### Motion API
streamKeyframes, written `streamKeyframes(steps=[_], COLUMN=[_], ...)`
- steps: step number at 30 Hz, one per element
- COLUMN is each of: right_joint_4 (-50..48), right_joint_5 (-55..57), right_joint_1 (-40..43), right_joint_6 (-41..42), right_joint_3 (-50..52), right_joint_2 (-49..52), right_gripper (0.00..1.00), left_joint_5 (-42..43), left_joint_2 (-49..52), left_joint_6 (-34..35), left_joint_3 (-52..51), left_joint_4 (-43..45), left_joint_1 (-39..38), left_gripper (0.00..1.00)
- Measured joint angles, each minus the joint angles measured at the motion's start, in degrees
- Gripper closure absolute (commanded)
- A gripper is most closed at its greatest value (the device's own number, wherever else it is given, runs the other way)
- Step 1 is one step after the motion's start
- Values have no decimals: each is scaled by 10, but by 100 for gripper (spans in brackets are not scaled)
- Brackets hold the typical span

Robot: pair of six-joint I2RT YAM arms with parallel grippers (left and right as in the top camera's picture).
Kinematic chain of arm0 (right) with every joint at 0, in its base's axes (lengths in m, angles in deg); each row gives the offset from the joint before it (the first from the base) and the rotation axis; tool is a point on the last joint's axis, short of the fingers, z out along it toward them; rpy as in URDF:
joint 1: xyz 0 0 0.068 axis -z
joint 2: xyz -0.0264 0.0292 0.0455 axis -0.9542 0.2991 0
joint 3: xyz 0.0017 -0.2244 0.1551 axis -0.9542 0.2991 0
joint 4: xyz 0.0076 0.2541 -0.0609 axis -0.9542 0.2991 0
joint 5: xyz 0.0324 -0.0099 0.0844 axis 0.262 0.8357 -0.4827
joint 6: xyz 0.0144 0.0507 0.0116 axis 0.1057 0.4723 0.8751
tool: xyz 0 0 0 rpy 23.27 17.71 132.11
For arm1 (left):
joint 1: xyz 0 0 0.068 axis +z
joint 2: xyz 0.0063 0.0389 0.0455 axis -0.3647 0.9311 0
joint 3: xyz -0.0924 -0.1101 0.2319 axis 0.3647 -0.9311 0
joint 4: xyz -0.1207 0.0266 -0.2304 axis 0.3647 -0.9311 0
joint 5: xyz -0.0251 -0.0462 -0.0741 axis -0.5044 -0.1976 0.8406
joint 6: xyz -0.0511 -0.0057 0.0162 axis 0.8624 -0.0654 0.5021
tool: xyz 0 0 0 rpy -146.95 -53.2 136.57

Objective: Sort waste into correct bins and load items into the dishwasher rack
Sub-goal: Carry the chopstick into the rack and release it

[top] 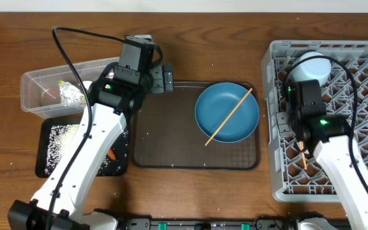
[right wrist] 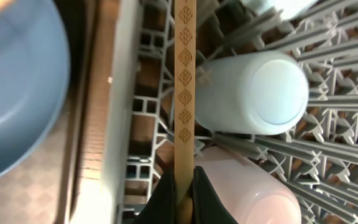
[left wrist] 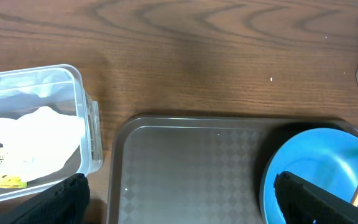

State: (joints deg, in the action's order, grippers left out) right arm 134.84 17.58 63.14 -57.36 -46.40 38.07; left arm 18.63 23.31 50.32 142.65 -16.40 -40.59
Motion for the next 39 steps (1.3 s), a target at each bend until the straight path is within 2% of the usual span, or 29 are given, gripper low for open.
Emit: streamKeyframes(steps=[10,11,12,13,15,17,19,24,29,34,39], right_joint_4=[-30,-35,-40,-43,-48,-49,-49,-51,-31,-48,-67], right_joint_5=[8,8,8,9,10,11,10,11,-4,-91,-172], right_joint_1=[8,8,8,8,8,8,8,8,8,8,8], right_joint_6=[5,8,15,21,25,28,33,32,56,144,264], right_joint_3=[0,0,0,0,0,0,0,0,-11,-59,-76], right_joint_2=[41,41,41,41,41,41,41,41,31,-12,-43], right_gripper=[97,89,74,64,58,48,44,46,66,73,75], left_joint_5=[0,0,0,0,0,0,0,0,0,0,0], left_joint_2=[0,0,0,0,0,0,0,0,0,0,0], left_joint_6=[0,0,0,0,0,0,0,0,0,0,0], left_joint_3=[0,0,0,0,0,0,0,0,0,0,0], left_joint_4=[0,0,0,0,0,0,0,0,0,0,0], left_joint_1=[0,0,0,0,0,0,0,0,0,0,0], left_gripper=[2,2,2,2,2,2,2,2,2,2,2])
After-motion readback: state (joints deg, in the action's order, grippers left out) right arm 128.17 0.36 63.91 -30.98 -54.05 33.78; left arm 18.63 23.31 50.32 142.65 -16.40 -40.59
